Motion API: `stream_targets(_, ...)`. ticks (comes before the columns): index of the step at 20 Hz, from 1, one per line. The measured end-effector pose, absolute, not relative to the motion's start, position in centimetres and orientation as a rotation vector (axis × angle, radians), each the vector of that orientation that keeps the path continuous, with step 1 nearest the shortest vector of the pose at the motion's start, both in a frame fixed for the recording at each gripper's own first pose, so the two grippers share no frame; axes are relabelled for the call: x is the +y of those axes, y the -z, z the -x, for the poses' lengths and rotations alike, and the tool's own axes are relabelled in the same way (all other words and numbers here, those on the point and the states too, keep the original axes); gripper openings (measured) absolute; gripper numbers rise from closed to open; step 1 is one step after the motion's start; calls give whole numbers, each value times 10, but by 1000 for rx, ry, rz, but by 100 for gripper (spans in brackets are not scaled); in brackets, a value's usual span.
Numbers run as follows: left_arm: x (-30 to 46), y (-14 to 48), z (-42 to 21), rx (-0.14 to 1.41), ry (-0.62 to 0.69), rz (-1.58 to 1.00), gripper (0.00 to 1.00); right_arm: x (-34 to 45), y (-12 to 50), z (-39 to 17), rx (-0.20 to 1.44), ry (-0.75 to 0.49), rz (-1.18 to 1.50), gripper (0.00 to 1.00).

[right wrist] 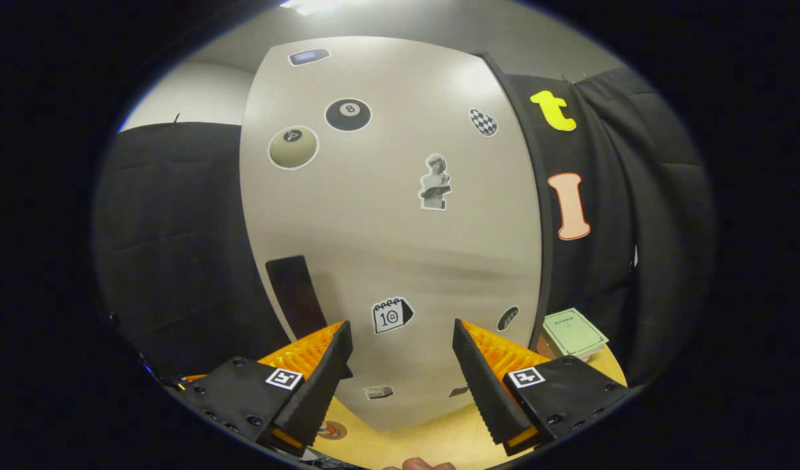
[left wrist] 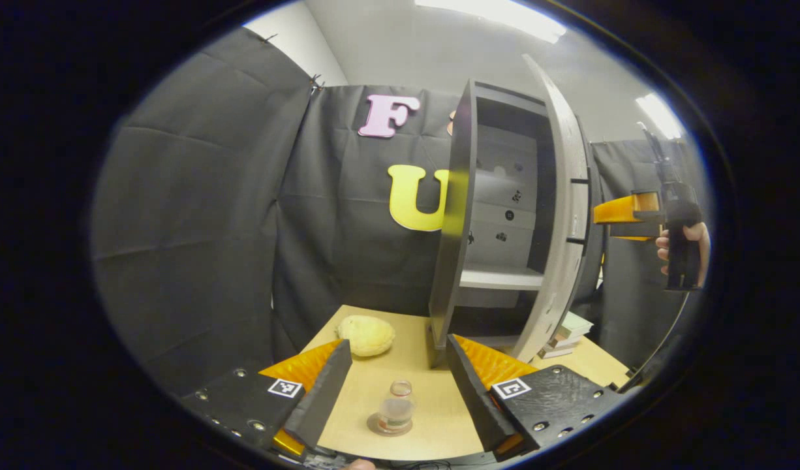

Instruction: Open the cabinet door with the right hand, grasp the bottle in the cabinet with the left hand and place it on the coaster, then close the cabinet door with the right hand.

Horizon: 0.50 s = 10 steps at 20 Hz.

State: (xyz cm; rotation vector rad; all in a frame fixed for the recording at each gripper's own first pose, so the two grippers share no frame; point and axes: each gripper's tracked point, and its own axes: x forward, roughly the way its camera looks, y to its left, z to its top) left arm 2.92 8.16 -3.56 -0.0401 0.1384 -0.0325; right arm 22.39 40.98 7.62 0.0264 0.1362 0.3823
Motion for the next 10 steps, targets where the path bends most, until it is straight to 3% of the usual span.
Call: stream_targets(10,6,-24,-44,76,34,-35,89,280,-70,-223,115,-232,-11,98)
